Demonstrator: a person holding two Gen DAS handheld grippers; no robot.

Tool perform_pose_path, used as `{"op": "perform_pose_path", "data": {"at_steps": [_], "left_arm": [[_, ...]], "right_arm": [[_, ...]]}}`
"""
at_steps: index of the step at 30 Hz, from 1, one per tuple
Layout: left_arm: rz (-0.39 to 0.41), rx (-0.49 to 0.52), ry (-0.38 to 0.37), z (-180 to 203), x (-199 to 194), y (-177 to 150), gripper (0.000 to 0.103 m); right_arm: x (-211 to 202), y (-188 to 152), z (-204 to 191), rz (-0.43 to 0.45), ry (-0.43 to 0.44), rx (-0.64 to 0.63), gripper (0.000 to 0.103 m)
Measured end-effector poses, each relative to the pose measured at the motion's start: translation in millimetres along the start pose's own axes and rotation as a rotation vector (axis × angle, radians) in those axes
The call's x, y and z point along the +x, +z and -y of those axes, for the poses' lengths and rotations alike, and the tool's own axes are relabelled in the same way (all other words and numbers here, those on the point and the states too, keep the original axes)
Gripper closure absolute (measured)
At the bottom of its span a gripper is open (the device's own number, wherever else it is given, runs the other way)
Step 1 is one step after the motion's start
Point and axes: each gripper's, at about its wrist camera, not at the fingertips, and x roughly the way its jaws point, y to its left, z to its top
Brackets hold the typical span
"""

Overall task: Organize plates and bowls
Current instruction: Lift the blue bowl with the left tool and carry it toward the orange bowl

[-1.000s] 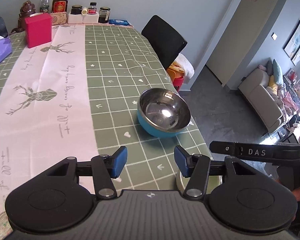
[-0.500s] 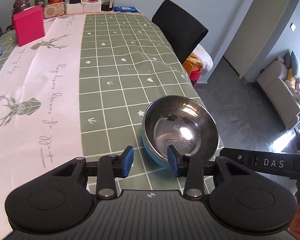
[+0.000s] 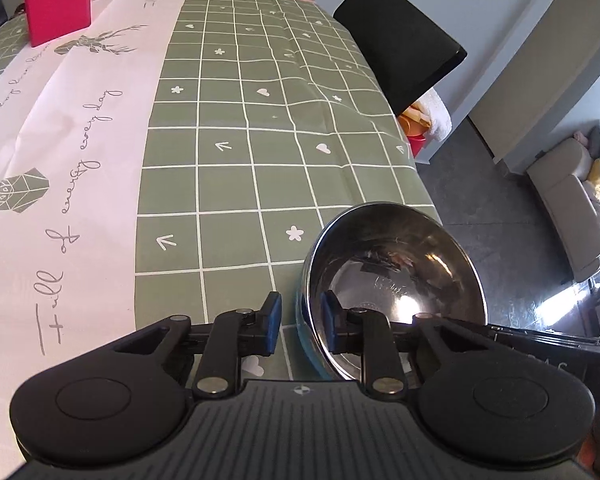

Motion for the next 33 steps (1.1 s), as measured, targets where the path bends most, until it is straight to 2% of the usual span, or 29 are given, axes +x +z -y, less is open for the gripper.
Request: {"op": "perform_pose_path", "data": {"at_steps": [2, 4, 8, 14, 24, 33], "left_arm": [[-0.003, 0.008, 0.012, 1.4, 2.0, -0.6, 0.079], [-0.008, 0.007, 0.007, 2.0, 2.2, -0.6, 0.088], [-0.022, 0.039, 0.044, 8.1, -1.2, -2.6, 0.092], [-0.023, 0.064, 0.046, 7.3, -23.5, -6.8, 0.092], [0.005, 0.087, 0.054, 8.9, -100.5, -25.3, 0.092], [0.036, 0.102, 0.067, 4.0, -175.8, -61.6, 0.091]], "right_arm": [[2.0, 0.4, 0.8, 0.001, -0.010, 0.002, 0.086], [2.8, 1.0, 1.1, 0.001, -0.016, 0.001, 0.092], [0.5, 0.7, -1.0, 0.002, -0.009, 0.004, 0.093], [-17.6, -7.3, -11.1, 0.019, -0.005, -0.024, 0.093], [-82.7, -37.9, -40.6, 0.077, 0.006, -0.093, 0.094], [-147.5, -87.2, -69.7, 0.130, 0.020, -0.176, 0.095]]}}
